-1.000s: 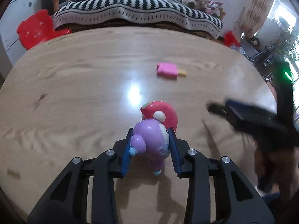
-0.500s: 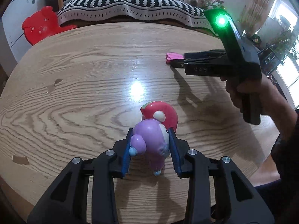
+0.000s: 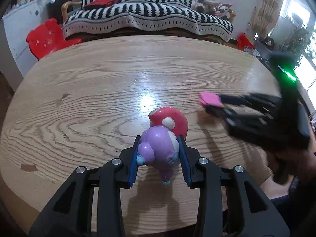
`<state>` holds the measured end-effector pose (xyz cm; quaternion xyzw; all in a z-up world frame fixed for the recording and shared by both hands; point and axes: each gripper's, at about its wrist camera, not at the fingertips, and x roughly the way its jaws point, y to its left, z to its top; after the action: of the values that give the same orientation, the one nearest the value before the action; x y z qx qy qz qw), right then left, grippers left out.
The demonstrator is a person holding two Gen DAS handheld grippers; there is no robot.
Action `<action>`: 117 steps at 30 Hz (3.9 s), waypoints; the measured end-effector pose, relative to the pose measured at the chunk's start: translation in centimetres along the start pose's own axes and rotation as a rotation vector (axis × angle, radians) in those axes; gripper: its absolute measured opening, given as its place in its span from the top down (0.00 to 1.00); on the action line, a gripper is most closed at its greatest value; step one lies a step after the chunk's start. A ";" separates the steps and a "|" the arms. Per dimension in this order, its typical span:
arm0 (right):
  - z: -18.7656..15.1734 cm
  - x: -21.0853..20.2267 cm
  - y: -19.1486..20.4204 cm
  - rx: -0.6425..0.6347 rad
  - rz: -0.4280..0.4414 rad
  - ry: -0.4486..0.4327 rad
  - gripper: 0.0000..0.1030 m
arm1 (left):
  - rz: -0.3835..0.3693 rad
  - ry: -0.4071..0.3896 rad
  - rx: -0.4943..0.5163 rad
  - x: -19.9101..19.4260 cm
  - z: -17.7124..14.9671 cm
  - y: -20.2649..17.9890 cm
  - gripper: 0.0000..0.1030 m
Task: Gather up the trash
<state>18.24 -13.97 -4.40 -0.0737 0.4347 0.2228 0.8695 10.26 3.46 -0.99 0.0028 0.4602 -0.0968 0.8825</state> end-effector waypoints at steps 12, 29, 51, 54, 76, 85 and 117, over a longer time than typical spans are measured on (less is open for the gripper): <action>-14.1 -12.7 2.6 0.129 0.069 -0.023 0.61 | -0.033 0.017 0.166 -2.6 -7.8 -6.4 0.65; -22.5 -10.2 3.4 0.191 0.122 0.211 0.61 | -0.168 0.260 0.206 -0.1 -18.6 -8.6 0.65; -21.2 -6.1 2.5 0.323 0.097 0.329 0.60 | -0.134 0.322 0.131 2.9 -17.4 -8.1 0.64; -21.3 -6.1 2.3 0.324 0.095 0.329 0.60 | -0.137 0.324 0.139 2.9 -17.5 -8.2 0.64; -20.6 -7.5 2.0 0.326 0.089 0.262 0.30 | -0.140 0.323 0.151 3.0 -17.4 -8.4 0.18; -19.8 -9.4 2.8 0.309 0.109 0.204 0.16 | -0.114 0.304 0.207 1.9 -17.3 -9.1 0.07; -6.0 -15.1 -2.7 0.290 -0.182 -0.128 0.08 | 0.095 -0.111 -0.037 -5.0 -0.3 0.3 0.06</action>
<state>7.24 -23.22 3.71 0.0279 0.3976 0.0825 0.9134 7.23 4.62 2.90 0.0032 0.4116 -0.0463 0.9102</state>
